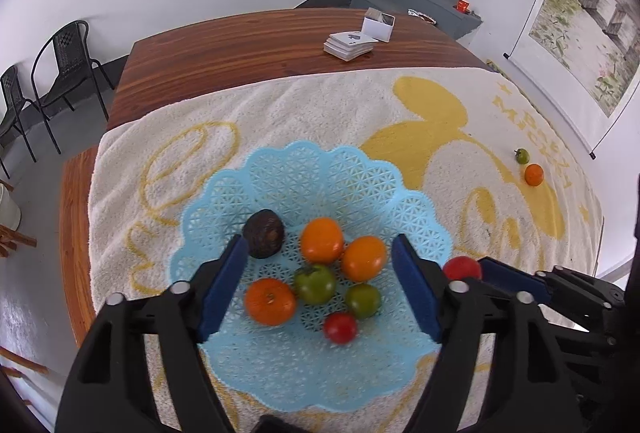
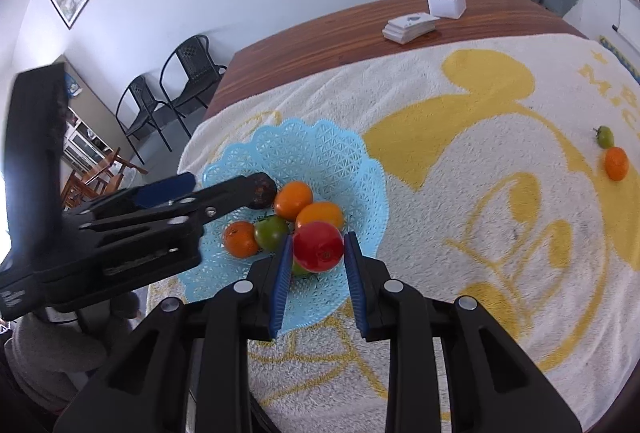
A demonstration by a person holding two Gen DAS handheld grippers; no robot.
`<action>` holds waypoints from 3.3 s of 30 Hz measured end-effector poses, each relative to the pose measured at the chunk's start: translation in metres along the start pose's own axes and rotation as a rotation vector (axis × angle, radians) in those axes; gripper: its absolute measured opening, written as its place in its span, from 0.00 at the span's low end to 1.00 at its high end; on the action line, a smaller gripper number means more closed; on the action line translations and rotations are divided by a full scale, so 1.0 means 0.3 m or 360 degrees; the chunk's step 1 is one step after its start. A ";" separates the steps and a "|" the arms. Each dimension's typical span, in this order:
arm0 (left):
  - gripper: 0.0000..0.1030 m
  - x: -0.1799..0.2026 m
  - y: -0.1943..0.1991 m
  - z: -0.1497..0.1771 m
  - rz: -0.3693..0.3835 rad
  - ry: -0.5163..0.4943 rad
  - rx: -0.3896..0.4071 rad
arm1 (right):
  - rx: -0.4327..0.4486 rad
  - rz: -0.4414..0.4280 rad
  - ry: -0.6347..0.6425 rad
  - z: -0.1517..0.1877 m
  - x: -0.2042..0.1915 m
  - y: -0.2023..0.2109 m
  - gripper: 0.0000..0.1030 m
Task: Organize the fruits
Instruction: 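Carry both fruits to the blue basket and open both tools to release, then move both open tools back to the last orange and green tomato, then grasp the orange with the right tool while the left tool grasps the green tomato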
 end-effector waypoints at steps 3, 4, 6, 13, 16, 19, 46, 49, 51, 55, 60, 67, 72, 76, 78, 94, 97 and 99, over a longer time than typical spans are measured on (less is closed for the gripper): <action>0.82 -0.017 0.009 0.003 0.0007 -0.0013 0.0012 | -0.0011 0.0038 -0.0016 0.008 0.007 -0.023 0.29; 0.82 -0.015 0.008 0.000 0.0010 -0.0016 0.0015 | -0.0014 0.0045 -0.0027 0.005 0.014 -0.032 0.32; 0.83 -0.018 0.006 -0.003 0.0017 -0.0022 0.0017 | -0.0002 0.0064 -0.0043 0.005 0.023 -0.033 0.37; 0.91 -0.002 -0.005 -0.031 0.0029 -0.0017 0.0065 | 0.0027 0.0121 -0.0094 0.003 0.077 -0.014 0.43; 0.93 0.016 -0.004 -0.047 0.0036 -0.0014 0.0092 | 0.0047 0.0154 -0.0119 0.002 0.110 0.000 0.47; 0.94 0.040 -0.011 -0.062 0.0044 -0.0008 0.0100 | 0.0052 0.0179 -0.0154 0.004 0.147 0.006 0.49; 0.94 0.608 -0.257 -0.314 0.0084 -0.0090 0.0010 | 0.0057 0.0307 -0.0441 -0.199 0.899 0.135 0.52; 0.94 0.661 -0.297 -0.330 0.0086 -0.0083 -0.0007 | 0.0055 0.0320 -0.0456 -0.231 0.980 0.138 0.52; 0.94 0.687 -0.321 -0.337 0.0089 -0.0070 -0.0017 | 0.0052 0.0323 -0.0461 -0.257 1.027 0.135 0.52; 0.94 0.727 -0.359 -0.347 0.0075 -0.0052 -0.0037 | 0.0048 0.0314 -0.0451 -0.304 1.082 0.124 0.52; 0.94 0.730 -0.392 -0.356 0.0037 -0.0019 -0.0067 | 0.0036 0.0283 -0.0399 -0.362 1.106 0.095 0.52; 0.94 0.720 -0.423 -0.377 -0.0008 0.0011 -0.0094 | -0.0002 0.0234 -0.0315 -0.416 1.093 0.034 0.52; 0.94 0.735 -0.451 -0.400 -0.0012 0.0001 -0.0110 | -0.0027 0.0234 -0.0240 -0.435 1.076 -0.002 0.49; 0.94 0.777 -0.483 -0.429 0.0011 -0.0038 -0.0121 | -0.0047 0.0259 -0.0202 -0.433 1.085 -0.016 0.37; 0.94 0.801 -0.496 -0.441 0.0026 -0.0063 -0.0124 | -0.0048 0.0245 -0.0205 -0.433 1.093 -0.010 0.36; 0.76 1.143 -0.655 -0.533 0.0285 -0.0382 -0.0150 | 0.0040 0.0333 -0.0372 -0.405 1.274 0.125 0.36; 0.64 1.188 -0.687 -0.538 0.0336 -0.0410 -0.0182 | 0.0044 0.0347 -0.0399 -0.396 1.299 0.136 0.36; 0.58 1.209 -0.704 -0.540 0.0360 -0.0423 -0.0196 | 0.0045 0.0353 -0.0410 -0.393 1.311 0.137 0.36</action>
Point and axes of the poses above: each gripper's, at about its wrist camera, not at the fingertips, and y roughly against the way its jaws point, x to its right, z to its underside, the point moved 6 cm from there along -y, roughly the way its jaws point, and after that the axes turned 11 degrees about -y, right-handed, at the moved point
